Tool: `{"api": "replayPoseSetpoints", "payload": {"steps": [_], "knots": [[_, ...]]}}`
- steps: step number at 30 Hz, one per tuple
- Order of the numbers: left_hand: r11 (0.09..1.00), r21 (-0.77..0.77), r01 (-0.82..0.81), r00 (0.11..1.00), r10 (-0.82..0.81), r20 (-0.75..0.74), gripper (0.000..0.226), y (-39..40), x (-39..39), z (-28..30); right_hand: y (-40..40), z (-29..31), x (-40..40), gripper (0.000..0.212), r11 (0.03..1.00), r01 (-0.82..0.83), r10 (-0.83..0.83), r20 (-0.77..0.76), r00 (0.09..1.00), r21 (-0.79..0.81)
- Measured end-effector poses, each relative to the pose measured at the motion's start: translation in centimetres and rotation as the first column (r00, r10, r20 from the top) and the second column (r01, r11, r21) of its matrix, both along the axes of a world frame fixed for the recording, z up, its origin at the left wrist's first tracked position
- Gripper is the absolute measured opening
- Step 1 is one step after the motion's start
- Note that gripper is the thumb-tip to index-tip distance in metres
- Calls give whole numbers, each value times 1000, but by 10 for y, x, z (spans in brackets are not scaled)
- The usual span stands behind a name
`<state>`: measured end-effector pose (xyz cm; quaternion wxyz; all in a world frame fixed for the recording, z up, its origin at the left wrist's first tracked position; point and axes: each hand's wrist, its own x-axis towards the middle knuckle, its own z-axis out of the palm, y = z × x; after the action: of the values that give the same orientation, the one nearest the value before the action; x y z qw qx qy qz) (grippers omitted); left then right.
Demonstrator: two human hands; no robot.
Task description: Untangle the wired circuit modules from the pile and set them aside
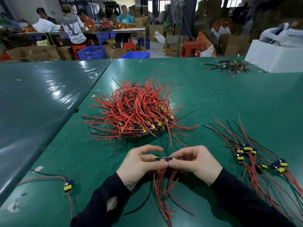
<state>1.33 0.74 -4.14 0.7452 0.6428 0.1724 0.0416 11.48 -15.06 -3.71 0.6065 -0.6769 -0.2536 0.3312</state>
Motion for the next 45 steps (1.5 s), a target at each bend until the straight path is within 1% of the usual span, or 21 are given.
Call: {"api": "replayPoseSetpoints", "payload": {"steps": [1,2,5,12,23,29,33,35,37,40,41,45], "knots": [[1000,10,-10,1000,10,1,48,1,0,0,1,0,-1,21,1000,-5,5,-38,999,2],[999,28,-17,1000,17,-1,45,2,0,1,1,-1,-1,21,1000,-4,5,-60,998,8],[999,44,-18,1000,18,-1,33,3,-1,2,1,-1,-2,21,1000,0,1,-38,999,25],[999,-33,-10,1000,9,-25,24,4,-5,7,2,-5,-6,17,995,-15,17,-18,1000,102],[996,-84,13,1000,-15,-19,17,6,-7,9,1,-6,-6,21,988,-49,55,-37,998,144],[996,-86,18,1000,-20,-12,19,7,-7,9,1,-7,-6,23,988,-56,62,-34,997,145],[998,-70,3,1000,-1,25,32,7,-6,8,2,-6,-6,22,985,-31,36,-28,999,169],[998,-41,-42,998,44,48,34,9,-5,6,2,-6,-7,24,989,-9,5,28,1000,151],[997,26,-71,995,69,77,34,9,-4,4,3,-7,-8,29,993,5,-15,80,997,120],[996,74,-51,992,42,122,33,10,-5,2,2,-8,-9,39,995,22,-34,121,992,95],[996,75,-43,991,33,131,32,10,-5,2,2,-8,-8,37,994,15,-29,133,991,104],[998,63,-25,990,16,139,37,10,-5,1,0,-7,-9,16,985,-31,0,182,983,171]]}}
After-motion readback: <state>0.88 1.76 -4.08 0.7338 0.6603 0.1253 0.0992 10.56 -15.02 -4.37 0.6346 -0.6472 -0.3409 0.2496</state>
